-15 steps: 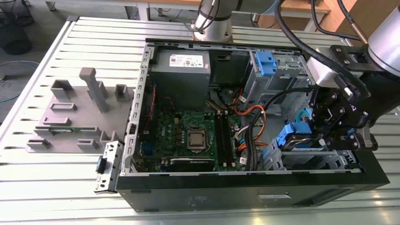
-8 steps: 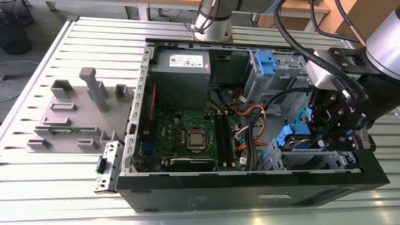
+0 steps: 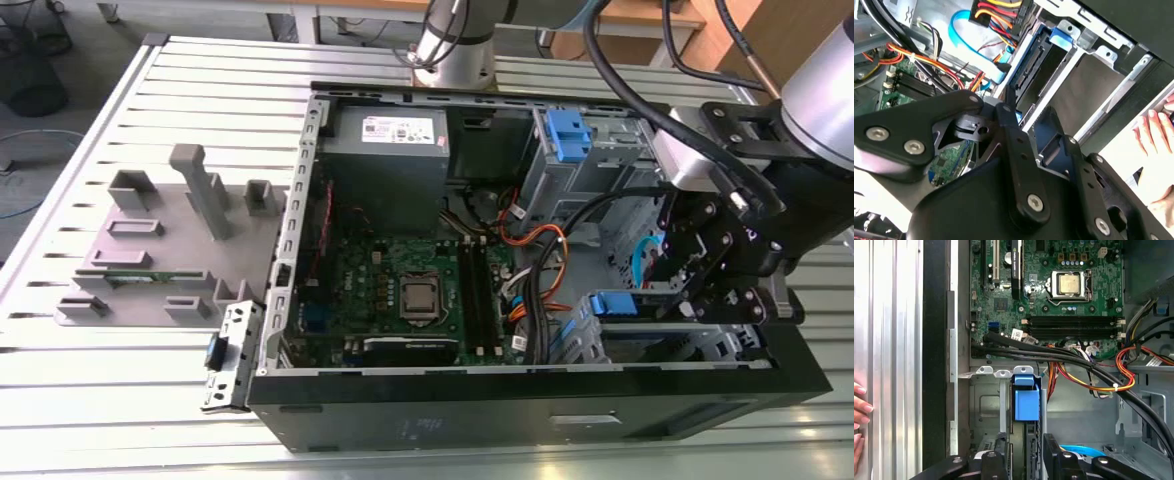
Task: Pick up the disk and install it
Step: 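Insert the disk into the insertion slot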
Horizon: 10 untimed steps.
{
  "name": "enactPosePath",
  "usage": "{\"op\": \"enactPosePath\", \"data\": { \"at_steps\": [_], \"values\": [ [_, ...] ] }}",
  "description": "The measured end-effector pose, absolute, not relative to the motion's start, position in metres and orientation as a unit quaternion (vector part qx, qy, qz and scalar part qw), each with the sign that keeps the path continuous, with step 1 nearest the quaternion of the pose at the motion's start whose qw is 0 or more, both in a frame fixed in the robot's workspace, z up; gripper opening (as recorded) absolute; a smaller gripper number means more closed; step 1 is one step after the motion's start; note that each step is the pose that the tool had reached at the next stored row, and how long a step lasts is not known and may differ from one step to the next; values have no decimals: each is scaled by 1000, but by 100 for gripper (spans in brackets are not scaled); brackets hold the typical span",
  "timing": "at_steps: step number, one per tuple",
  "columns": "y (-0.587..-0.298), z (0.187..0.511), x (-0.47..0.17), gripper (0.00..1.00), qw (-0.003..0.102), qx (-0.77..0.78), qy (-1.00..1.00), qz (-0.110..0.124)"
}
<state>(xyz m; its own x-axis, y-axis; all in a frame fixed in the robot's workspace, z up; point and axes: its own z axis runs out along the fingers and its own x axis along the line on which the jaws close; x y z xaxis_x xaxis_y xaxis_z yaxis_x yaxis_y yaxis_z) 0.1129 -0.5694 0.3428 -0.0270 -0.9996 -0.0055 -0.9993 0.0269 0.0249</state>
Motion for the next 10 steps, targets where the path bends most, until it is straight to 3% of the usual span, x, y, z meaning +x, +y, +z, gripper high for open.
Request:
{"op": "enactPosePath", "data": {
  "at_steps": [10],
  "values": [
    [-565, 341, 112, 42, 6, 698, -716, -11]
  ]
}}
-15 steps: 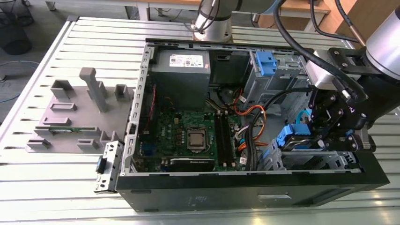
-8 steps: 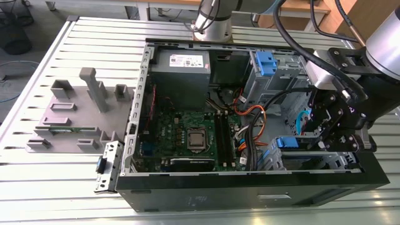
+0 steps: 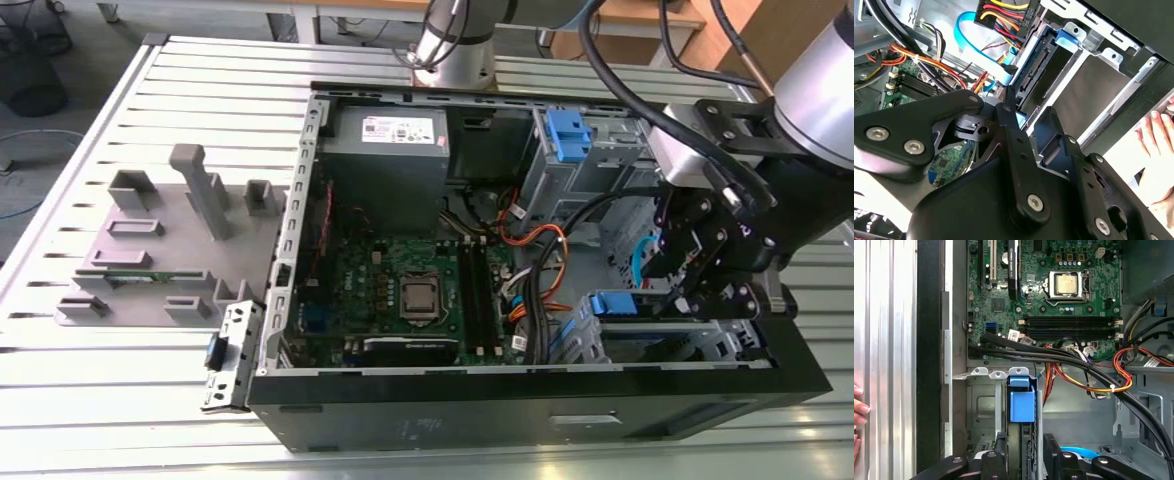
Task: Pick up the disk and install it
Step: 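Insert the disk into the insertion slot, then insert the first disk wire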
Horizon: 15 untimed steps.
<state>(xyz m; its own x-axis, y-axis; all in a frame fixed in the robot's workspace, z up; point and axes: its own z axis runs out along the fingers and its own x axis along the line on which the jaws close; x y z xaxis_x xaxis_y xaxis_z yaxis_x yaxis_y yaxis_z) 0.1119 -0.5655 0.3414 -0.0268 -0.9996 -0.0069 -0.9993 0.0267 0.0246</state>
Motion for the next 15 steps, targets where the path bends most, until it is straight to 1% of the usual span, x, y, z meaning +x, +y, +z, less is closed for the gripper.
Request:
{"op": "enactPosePath", "data": {
  "at_steps": [15],
  "values": [
    [-565, 346, 112, 42, 6, 698, -716, -11]
  ]
}}
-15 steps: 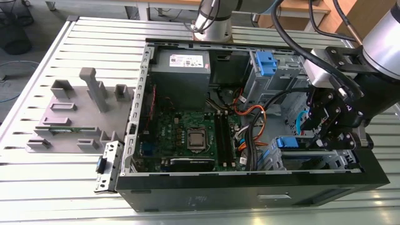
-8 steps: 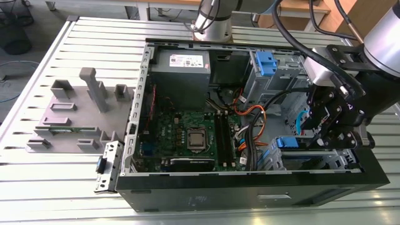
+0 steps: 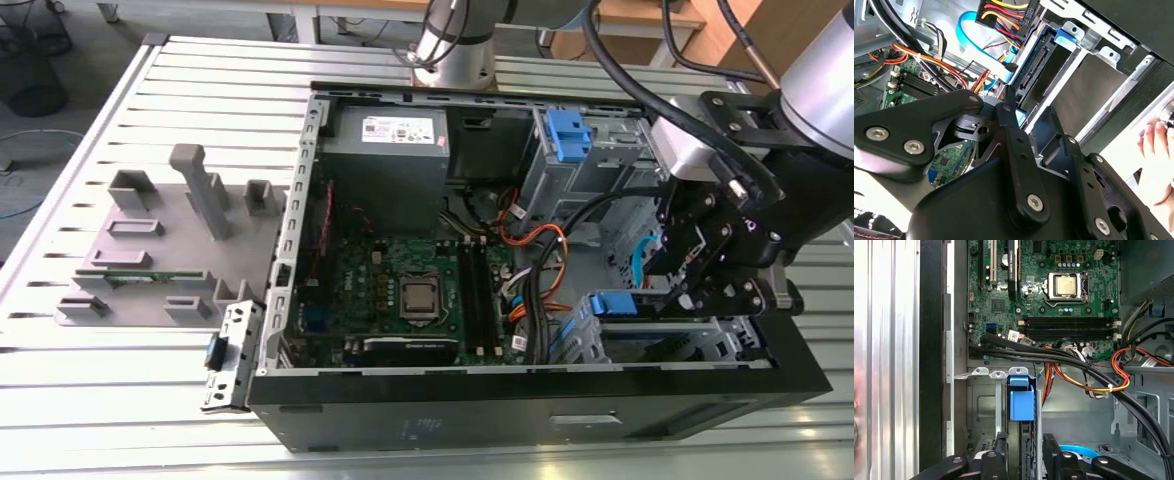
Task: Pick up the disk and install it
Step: 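Insert the first disk wire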
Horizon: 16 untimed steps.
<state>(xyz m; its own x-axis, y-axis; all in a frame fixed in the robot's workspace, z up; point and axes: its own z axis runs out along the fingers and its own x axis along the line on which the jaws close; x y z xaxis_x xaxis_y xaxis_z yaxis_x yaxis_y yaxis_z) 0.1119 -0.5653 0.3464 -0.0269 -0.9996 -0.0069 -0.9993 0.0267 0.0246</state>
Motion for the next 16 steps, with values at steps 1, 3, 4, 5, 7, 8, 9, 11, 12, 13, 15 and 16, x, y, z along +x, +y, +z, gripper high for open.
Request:
{"op": "enactPosePath", "data": {
  "at_steps": [1, 3, 4, 5, 7, 8, 9, 11, 12, 13, 15, 16],
  "values": [
    [-565, 346, 112, 42, 6, 697, -716, -11],
    [-565, 347, 112, 42, 6, 697, -716, -11],
    [-565, 347, 112, 42, 6, 697, -716, -11],
    [-565, 347, 112, 42, 6, 697, -716, -11],
    [-565, 348, 112, 42, 6, 697, -716, -11],
    [-565, 349, 112, 42, 6, 697, -716, -11],
    [-565, 350, 112, 42, 6, 697, -716, -11],
    [-565, 352, 112, 42, 6, 697, -717, -11],
    [-565, 354, 112, 42, 6, 697, -716, -11],
    [-565, 355, 112, 42, 6, 697, -717, -11],
    [-565, 358, 112, 42, 6, 697, -717, -11],
    [-565, 359, 112, 42, 6, 697, -716, -11]
  ]
}}
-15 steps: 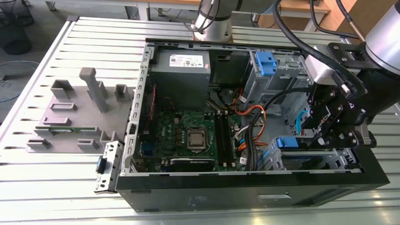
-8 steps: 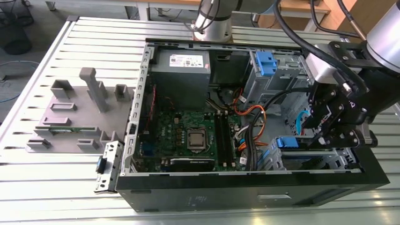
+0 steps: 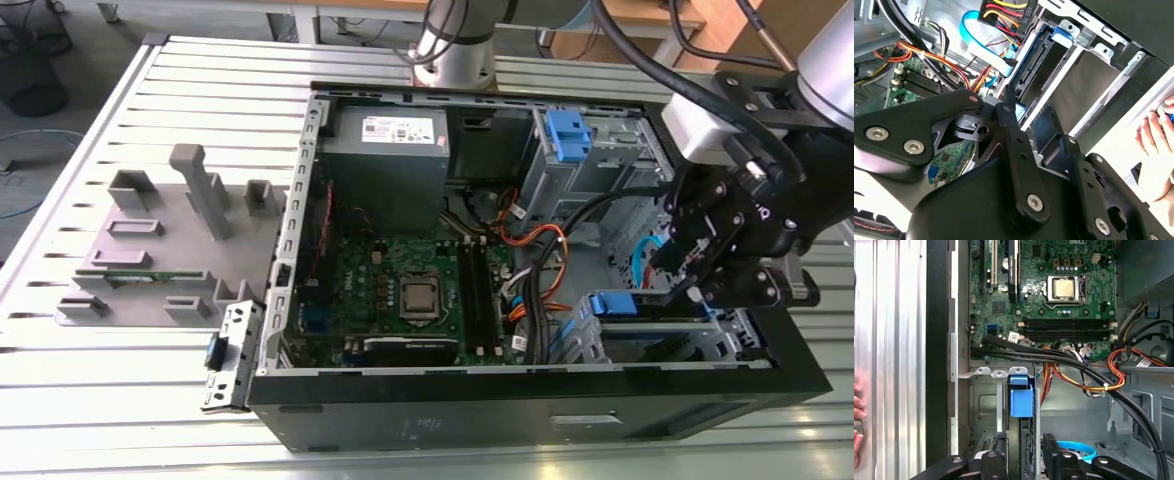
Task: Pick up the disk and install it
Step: 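Insert the first disk wire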
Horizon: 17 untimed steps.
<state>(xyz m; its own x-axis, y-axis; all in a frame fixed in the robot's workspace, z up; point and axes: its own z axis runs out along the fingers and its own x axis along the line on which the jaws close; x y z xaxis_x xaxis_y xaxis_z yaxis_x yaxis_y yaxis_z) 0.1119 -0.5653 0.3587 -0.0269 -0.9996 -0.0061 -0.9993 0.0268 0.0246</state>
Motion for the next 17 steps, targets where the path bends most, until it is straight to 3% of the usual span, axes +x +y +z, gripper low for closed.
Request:
{"op": "enactPosePath", "data": {
  "at_steps": [17],
  "values": [
    [-557, 361, 112, 42, 6, 697, -716, -11]
  ]
}}
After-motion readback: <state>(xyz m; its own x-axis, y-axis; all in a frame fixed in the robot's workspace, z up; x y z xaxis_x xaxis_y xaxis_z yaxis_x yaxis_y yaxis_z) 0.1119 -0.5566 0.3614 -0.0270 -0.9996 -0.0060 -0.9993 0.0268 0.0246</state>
